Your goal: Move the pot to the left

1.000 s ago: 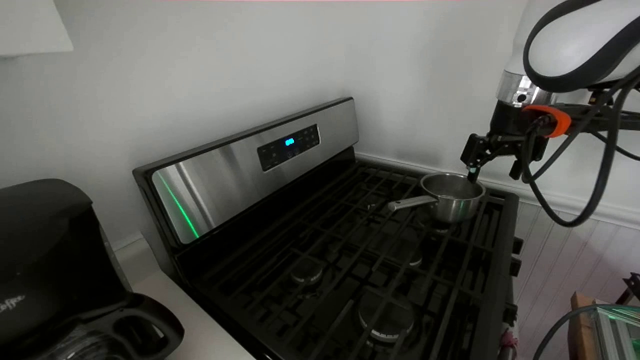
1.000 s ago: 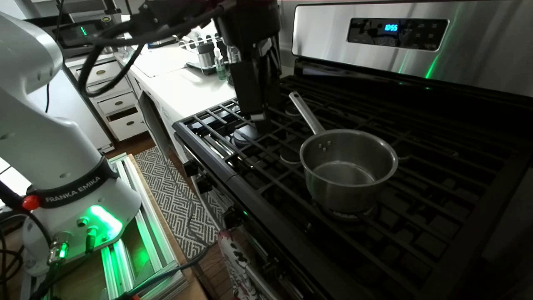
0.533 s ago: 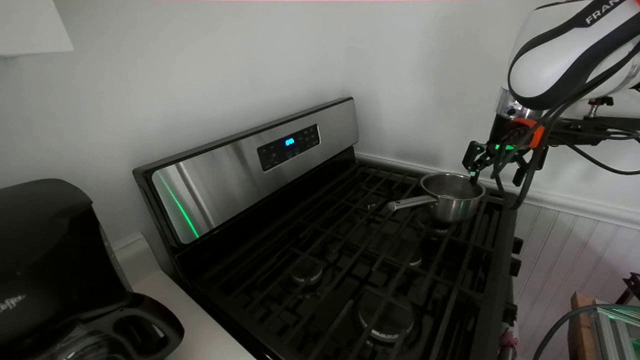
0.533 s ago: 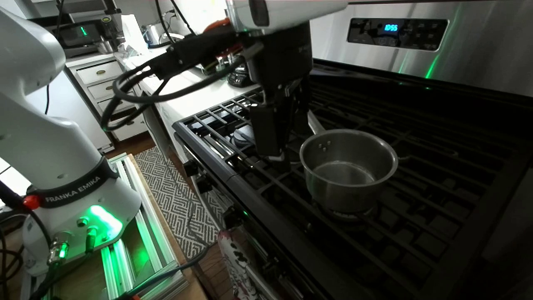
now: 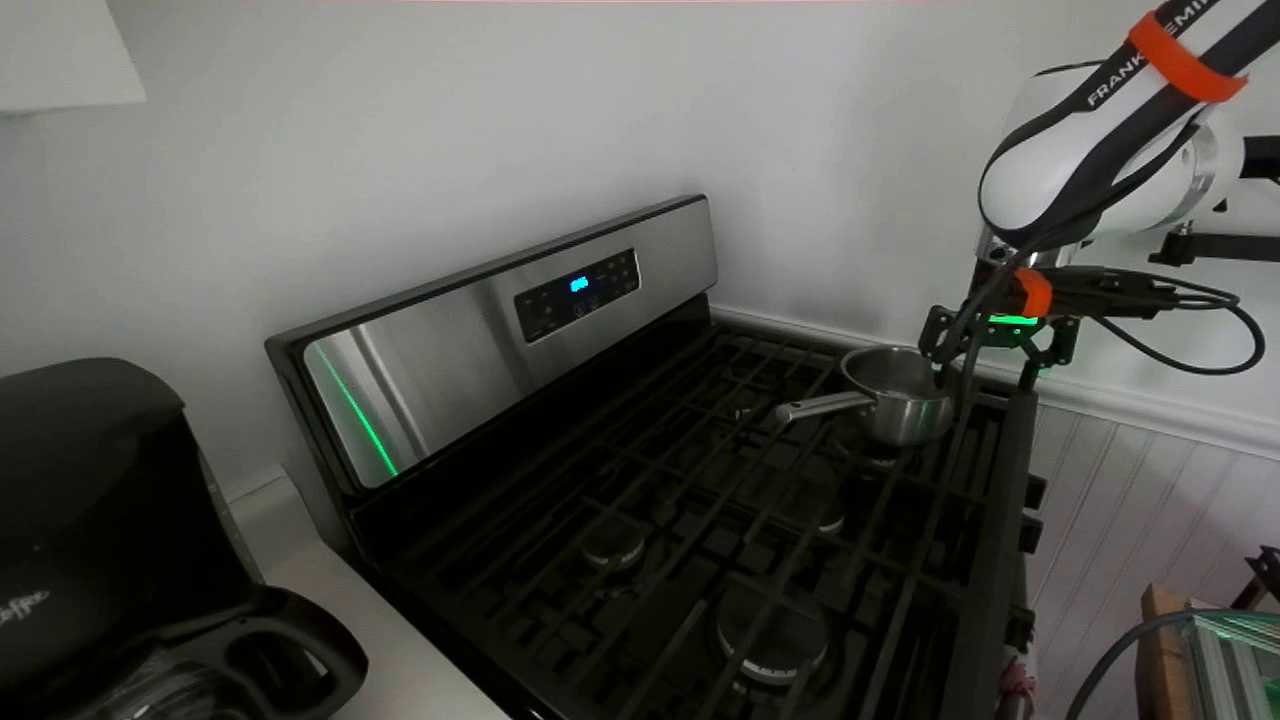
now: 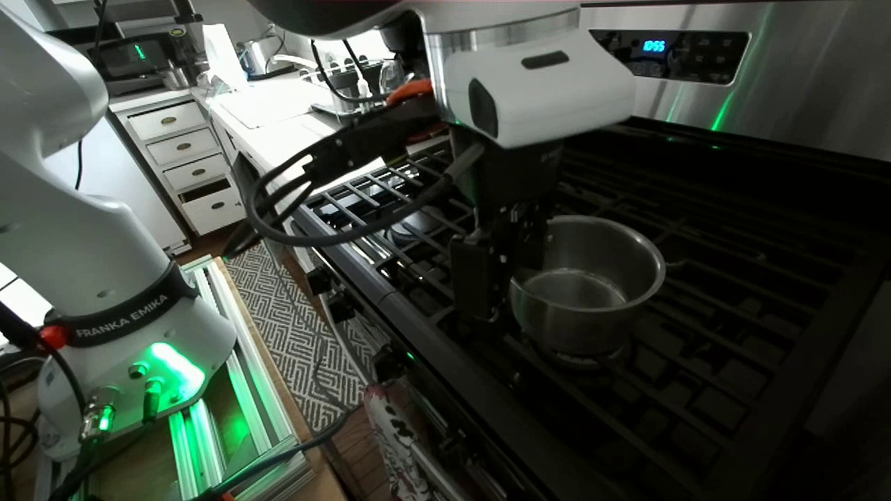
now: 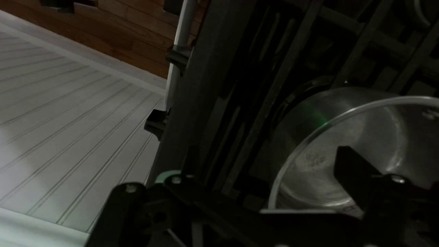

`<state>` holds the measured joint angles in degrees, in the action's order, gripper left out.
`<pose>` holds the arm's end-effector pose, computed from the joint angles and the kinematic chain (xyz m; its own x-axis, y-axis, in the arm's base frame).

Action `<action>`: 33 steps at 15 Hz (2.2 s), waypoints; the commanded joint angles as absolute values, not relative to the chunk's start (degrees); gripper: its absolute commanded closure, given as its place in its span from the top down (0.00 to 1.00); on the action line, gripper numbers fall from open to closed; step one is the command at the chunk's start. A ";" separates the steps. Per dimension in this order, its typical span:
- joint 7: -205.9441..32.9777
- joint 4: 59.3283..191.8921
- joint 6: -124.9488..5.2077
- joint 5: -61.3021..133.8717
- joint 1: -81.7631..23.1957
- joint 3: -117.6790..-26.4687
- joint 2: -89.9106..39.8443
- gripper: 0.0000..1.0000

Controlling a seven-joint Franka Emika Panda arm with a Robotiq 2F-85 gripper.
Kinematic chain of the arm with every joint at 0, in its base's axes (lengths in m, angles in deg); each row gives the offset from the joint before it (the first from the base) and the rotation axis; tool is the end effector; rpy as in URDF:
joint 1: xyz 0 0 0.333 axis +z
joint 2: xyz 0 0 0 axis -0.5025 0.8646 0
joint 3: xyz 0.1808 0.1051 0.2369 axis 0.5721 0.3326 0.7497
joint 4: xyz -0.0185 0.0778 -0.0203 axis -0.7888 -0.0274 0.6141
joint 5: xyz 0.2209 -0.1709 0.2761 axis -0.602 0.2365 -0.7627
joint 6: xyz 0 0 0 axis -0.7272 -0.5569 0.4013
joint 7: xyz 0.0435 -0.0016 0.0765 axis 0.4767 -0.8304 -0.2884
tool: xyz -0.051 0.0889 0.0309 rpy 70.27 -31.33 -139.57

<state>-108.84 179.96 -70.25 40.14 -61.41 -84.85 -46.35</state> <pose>0.3032 -0.3328 0.2997 0.3510 -0.9341 0.0652 -0.9364 -0.3504 0.0208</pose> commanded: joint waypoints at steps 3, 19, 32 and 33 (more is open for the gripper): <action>-107.25 177.08 -72.49 30.85 -57.30 -87.93 -41.64 1.00; -104.83 174.62 -72.00 23.57 -55.00 -89.66 -38.25 0.00; -101.48 175.40 -69.97 24.34 -52.81 -88.75 -41.44 0.02; -101.50 175.53 -69.69 24.97 -52.24 -88.52 -41.83 0.02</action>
